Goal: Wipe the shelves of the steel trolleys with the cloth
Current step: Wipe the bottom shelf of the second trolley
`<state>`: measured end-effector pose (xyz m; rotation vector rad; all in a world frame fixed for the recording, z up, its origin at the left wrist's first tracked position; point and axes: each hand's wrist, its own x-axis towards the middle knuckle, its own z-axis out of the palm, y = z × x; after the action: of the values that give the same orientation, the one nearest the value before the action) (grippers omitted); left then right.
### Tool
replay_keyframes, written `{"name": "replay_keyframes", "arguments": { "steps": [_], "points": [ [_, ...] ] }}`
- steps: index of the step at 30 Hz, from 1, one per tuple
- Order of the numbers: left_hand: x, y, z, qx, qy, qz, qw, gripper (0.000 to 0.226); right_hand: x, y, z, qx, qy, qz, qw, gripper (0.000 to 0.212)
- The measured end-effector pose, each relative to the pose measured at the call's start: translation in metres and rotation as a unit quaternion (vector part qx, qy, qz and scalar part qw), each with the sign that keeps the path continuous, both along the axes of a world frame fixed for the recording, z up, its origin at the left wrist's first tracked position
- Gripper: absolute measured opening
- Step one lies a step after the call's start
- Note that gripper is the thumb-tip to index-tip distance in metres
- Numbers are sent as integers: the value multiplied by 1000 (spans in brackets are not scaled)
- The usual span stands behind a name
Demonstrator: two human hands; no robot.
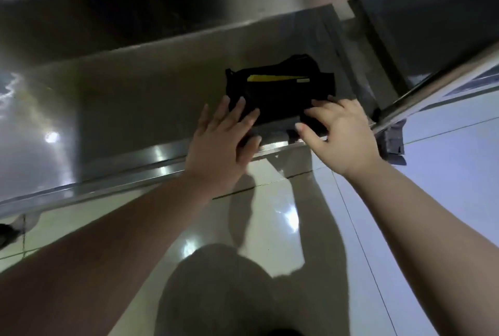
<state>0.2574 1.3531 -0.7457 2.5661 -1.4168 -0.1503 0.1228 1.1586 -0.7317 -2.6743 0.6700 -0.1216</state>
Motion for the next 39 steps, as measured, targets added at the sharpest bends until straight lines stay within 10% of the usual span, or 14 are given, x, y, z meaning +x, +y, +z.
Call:
{"name": "replay_keyframes", "arguments": {
  "steps": [7,17,23,33,39],
  "points": [
    [86,14,-20,86,-16,238,967,57,96,22,-35,-50,161,-16,986,76],
    [106,30,-37,99,-8,248,964,53,65,-54,-42,-90,161,-114,976,80],
    [113,36,-41,86,6,253,964,53,110,78,-53,-127,91,47,987,75],
    [113,31,-40,97,-8,266,959,57,250,-4,-39,-66,143,10,987,75],
    [114,30,-44,88,-12,265,960,56,155,39,-45,-76,107,67,989,74]
  ]
}}
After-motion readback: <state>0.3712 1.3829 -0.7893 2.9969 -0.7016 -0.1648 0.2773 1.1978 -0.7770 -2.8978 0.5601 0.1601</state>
